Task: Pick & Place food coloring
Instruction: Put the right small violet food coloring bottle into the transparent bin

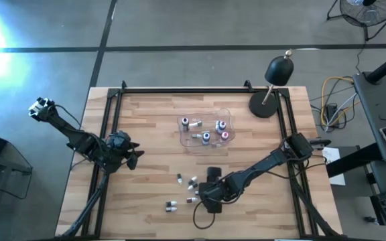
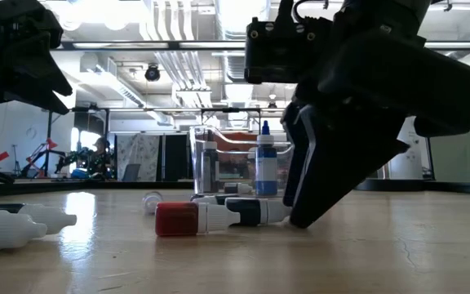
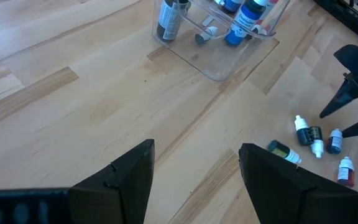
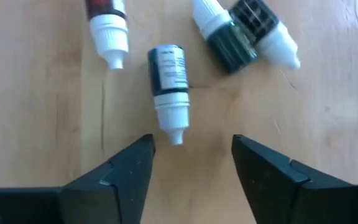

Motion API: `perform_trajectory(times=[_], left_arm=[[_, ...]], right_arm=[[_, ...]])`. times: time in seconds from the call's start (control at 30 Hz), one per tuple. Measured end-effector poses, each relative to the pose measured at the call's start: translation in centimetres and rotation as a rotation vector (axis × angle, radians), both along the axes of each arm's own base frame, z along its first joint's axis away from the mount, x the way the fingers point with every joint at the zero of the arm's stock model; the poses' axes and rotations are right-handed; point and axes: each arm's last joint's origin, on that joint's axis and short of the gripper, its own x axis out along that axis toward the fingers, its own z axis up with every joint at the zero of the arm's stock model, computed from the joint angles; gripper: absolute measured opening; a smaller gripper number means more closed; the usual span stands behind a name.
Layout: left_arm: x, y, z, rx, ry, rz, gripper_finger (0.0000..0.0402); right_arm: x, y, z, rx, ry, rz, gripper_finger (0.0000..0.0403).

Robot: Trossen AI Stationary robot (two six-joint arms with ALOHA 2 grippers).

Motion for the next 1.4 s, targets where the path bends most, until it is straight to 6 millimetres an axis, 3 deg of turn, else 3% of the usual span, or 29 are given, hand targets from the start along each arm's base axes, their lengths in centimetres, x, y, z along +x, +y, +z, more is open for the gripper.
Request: perform_trajectory(times=[0.2, 0.43, 1.0, 1.17, 1.4], left_arm=[[0.0, 0.0, 0.0, 0.000, 0.000, 0.000, 0.0209], [0.0, 0.0, 0.0, 0.002, 0.002, -0.001, 0.0209], [0.0, 0.0, 0.0, 0.003, 0.002, -0.002, 0.0209], [0.0, 0.0, 0.0, 0.005, 0.003, -0.003, 0.0209], [0.0, 0.1, 0.0, 0.021, -0.005, 0.005, 0.0209]], right_arm=[[0.7, 0.3, -0.4, 0.023, -0.045, 0.026, 0.0232], [1.2, -0.3, -0.5, 0.045, -0.056, 0.010, 0.0216], [1.8, -2.1, -0.1, 0.095, -0.008, -0.019, 0.0084], [1.2, -3.0, 1.7, 0.043, 0.030, -0.046, 0.0056], [0.0, -6.0, 6.9, -0.080, -0.063, -0.175, 0.0049]])
